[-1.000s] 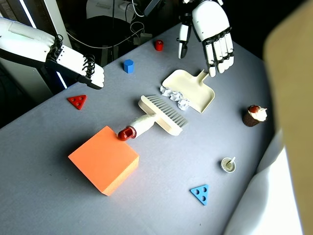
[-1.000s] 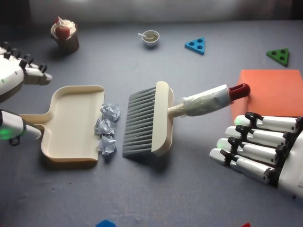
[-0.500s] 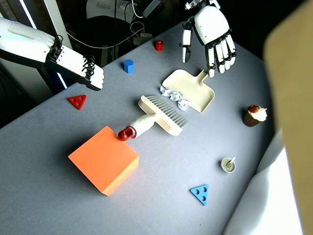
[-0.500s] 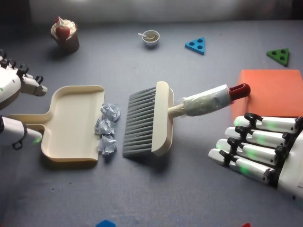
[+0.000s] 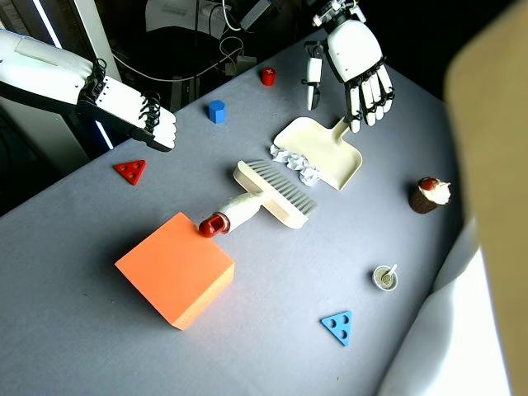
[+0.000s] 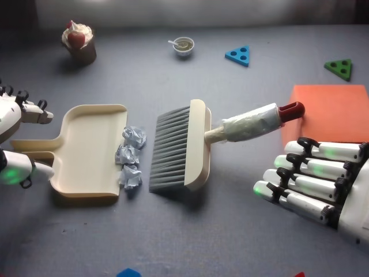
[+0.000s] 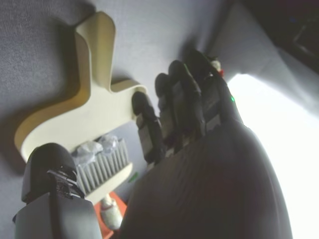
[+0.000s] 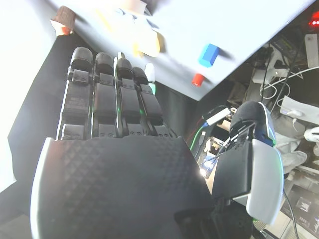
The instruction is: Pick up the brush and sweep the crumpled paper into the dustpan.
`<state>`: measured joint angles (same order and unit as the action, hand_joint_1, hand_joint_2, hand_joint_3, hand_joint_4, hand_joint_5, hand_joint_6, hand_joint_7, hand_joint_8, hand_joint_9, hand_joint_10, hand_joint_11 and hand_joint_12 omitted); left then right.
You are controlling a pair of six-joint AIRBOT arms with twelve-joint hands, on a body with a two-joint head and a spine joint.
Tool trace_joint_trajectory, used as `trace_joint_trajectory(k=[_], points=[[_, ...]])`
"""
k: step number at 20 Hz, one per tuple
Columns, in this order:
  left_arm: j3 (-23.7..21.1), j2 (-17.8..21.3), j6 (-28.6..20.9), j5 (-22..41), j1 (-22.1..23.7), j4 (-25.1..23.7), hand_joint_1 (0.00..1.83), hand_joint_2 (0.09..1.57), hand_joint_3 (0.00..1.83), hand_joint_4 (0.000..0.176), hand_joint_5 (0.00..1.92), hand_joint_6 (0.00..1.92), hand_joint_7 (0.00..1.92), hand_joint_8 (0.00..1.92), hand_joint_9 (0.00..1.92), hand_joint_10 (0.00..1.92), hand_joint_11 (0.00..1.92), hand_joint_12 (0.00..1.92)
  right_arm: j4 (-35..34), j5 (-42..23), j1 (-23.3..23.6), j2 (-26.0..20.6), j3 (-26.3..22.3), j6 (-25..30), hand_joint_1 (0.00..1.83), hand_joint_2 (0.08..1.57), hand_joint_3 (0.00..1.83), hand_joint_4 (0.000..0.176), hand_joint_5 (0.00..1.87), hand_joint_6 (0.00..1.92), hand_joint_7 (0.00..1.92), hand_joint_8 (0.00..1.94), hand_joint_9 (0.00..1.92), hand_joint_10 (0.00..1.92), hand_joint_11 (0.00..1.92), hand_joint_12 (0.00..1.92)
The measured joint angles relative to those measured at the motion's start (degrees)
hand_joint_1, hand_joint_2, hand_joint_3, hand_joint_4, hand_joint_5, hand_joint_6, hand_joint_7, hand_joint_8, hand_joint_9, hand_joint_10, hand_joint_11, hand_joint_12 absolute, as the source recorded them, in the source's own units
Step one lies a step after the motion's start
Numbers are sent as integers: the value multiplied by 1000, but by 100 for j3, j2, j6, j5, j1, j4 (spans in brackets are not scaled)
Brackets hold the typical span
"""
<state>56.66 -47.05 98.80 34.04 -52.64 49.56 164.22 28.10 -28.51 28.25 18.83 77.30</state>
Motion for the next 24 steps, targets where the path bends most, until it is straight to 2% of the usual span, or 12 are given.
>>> trace_joint_trajectory(k=[2, 5, 6, 9, 10, 12, 16, 17, 19, 21, 23, 24], points=[[13, -15, -116, 70, -79, -103, 541, 1014, 0, 121, 473, 9, 365, 5, 284, 3, 20, 665, 0, 4, 0, 0, 0, -4, 19, 973, 4, 0, 102, 3, 156, 2, 188, 1, 229, 1], [48, -72, -400, 188, -258, -289, 541, 1013, 0, 122, 479, 7, 369, 4, 286, 2, 19, 666, 0, 4, 0, 0, -7, -4, 21, 974, 4, 0, 103, 3, 156, 2, 188, 1, 228, 1], [96, -101, -514, 214, -293, -398, 492, 1024, 4, 122, 450, 2, 354, 0, 280, 0, 19, 665, 0, 4, 0, 0, -7, -4, 33, 976, 4, 0, 99, 2, 159, 3, 191, 2, 225, 0], [203, -157, -614, 337, -337, -511, 467, 1043, 7, 126, 444, 6, 350, 8, 276, 5, 10, 659, 0, 9, 0, -2, -7, -4, 34, 978, 2, 0, 97, 0, 151, 0, 181, 1, 215, 0], [225, -179, -680, 378, -337, -518, 533, 1014, 0, 116, 500, 7, 386, 5, 302, 5, 33, 678, 0, 13, 0, 0, -7, -4, 65, 955, 0, 0, 142, 4, 194, 4, 225, 5, 257, 14], [293, -249, -750, 442, -380, -581, 556, 1007, 0, 111, 511, 4, 393, 2, 308, 2, 37, 690, 0, 15, 0, 0, -7, -4, 60, 968, 5, 0, 135, 0, 180, 0, 216, 0, 248, 8], [426, -348, -1038, 557, -509, -826, 492, 1028, 5, 128, 456, 0, 345, 0, 261, 0, 1, 665, 0, 22, 0, 0, -13, -4, 29, 980, 5, 0, 61, 0, 125, 0, 165, 0, 205, 1], [448, -356, -1121, 610, -560, -890, 536, 1025, 2, 121, 481, 10, 353, 4, 267, 3, 2, 665, 0, 22, 0, 0, -17, -4, 16, 976, 2, 0, 86, 11, 148, 10, 186, 9, 227, 11], [509, -417, -1213, 726, -621, -957, 547, 1017, 0, 131, 500, 13, 367, 8, 287, 9, 17, 671, 0, 24, 0, 0, -17, -2, 35, 976, 1, 0, 88, 9, 148, 7, 183, 6, 231, 12], [560, -466, -1244, 723, -621, -966, 525, 1026, 3, 132, 501, 10, 355, 1, 281, 5, 18, 670, 0, 24, 0, 0, -17, -2, 78, 975, 0, 0, 101, 9, 165, 10, 202, 10, 242, 15], [625, -522, -1342, 796, -632, -1036, 523, 1029, 3, 144, 509, 9, 363, 4, 277, 2, 8, 665, 0, 24, 0, 0, -17, -4, 77, 974, 0, 0, 130, 14, 186, 11, 222, 12, 244, 14], [638, -533, -1370, 841, -664, -1080, 523, 1029, 3, 144, 509, 9, 363, 4, 277, 2, 8, 665, 0, 26, 0, 0, -17, -4, 77, 974, 0, 0, 130, 14, 186, 11, 222, 12, 244, 14]])
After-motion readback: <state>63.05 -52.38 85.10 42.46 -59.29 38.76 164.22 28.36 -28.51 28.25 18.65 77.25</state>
